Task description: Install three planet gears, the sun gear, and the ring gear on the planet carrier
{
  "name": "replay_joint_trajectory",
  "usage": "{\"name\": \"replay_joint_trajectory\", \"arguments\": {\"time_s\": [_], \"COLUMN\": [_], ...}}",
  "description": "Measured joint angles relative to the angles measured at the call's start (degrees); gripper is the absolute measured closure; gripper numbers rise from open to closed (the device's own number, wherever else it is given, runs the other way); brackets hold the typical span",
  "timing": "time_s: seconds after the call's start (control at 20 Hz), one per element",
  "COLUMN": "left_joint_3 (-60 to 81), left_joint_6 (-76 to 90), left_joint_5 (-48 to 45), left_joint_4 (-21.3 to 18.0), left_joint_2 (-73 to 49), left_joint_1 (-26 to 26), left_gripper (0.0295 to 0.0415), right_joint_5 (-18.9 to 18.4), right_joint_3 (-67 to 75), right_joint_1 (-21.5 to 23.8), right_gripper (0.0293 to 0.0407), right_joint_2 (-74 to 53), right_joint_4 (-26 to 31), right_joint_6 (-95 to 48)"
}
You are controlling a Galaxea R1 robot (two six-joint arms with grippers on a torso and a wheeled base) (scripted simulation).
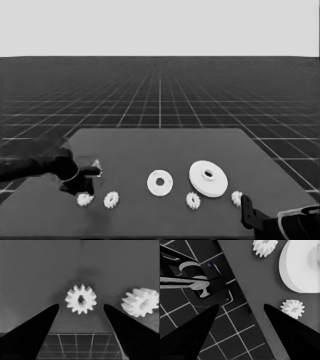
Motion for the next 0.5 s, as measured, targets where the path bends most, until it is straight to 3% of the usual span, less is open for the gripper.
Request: {"name": "replay_joint_trajectory", "arguments": {"time_s": [0.15, 0.4, 0.5], "left_joint_3": [-3.24, -4.08, -4.13], "left_joint_6": [0.61, 0.78, 0.79], "left_joint_5": [-2.43, -3.03, -3.06], "left_joint_4": [2.44, 2.95, 2.98], "left_joint_2": [1.7, 2.13, 2.15], "left_joint_1": [3.54, 4.26, 4.29], "left_gripper": [0.0326, 0.0326, 0.0397], "right_joint_5": [0.0, 0.0, 0.0], "right_joint_3": [0.0, 0.0, 0.0], "right_joint_1": [0.0, 0.0, 0.0], "right_gripper": [0.0315, 0.0315, 0.0315], "right_joint_2": [0.0, 0.0, 0.0], "right_joint_4": [0.0, 0.0, 0.0], "right_joint_6": [0.0, 0.0, 0.0]}}
